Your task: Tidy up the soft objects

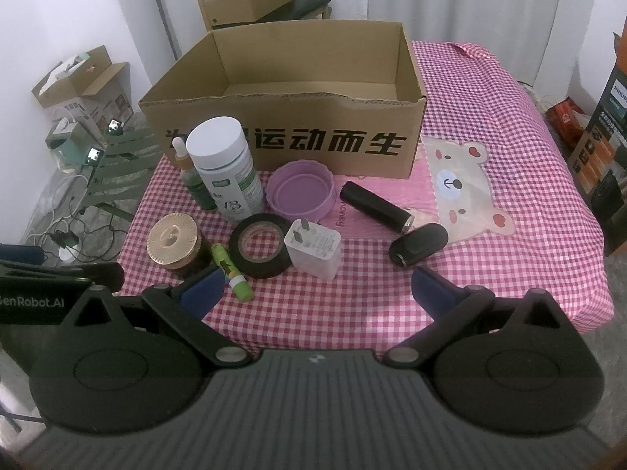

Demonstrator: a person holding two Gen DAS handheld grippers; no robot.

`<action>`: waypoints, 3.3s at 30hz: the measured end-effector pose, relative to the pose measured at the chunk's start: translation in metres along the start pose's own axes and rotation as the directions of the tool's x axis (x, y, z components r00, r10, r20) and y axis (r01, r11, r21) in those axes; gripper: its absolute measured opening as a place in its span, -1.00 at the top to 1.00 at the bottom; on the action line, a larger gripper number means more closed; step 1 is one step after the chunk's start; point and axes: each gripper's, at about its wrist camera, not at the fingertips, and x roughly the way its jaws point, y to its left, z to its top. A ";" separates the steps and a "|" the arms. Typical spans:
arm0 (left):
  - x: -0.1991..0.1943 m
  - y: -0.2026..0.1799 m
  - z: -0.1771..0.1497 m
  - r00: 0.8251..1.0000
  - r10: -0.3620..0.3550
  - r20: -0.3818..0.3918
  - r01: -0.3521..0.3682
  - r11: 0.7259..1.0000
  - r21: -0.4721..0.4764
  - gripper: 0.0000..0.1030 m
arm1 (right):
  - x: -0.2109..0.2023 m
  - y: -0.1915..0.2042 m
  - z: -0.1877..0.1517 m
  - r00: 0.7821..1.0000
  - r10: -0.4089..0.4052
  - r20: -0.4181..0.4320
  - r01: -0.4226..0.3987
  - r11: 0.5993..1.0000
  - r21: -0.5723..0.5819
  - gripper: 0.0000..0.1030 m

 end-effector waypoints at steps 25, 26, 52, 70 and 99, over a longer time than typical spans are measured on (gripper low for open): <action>0.000 0.001 0.000 1.000 0.001 0.000 -0.001 1.000 0.001 -0.99 | 0.001 0.000 0.000 1.000 0.002 -0.005 -0.002 1.000 0.001 -0.97; -0.001 0.001 0.000 1.000 0.001 0.000 -0.001 1.000 0.002 -0.99 | 0.001 0.000 0.000 1.000 0.002 -0.005 -0.002 1.000 0.001 -0.97; 0.000 0.010 -0.008 1.000 0.009 -0.007 -0.009 1.000 0.012 -0.99 | 0.004 -0.001 0.003 1.000 -0.003 -0.010 0.003 1.000 0.002 -0.97; 0.002 -0.001 -0.003 1.000 0.016 -0.015 -0.016 1.000 0.016 -0.99 | -0.002 -0.004 0.009 0.999 -0.038 0.025 0.038 0.999 -0.001 -0.97; -0.005 0.003 0.009 0.951 -0.173 0.255 0.132 0.976 0.171 -0.94 | -0.053 -0.023 0.054 0.925 0.261 0.277 -0.257 0.965 -0.050 -0.98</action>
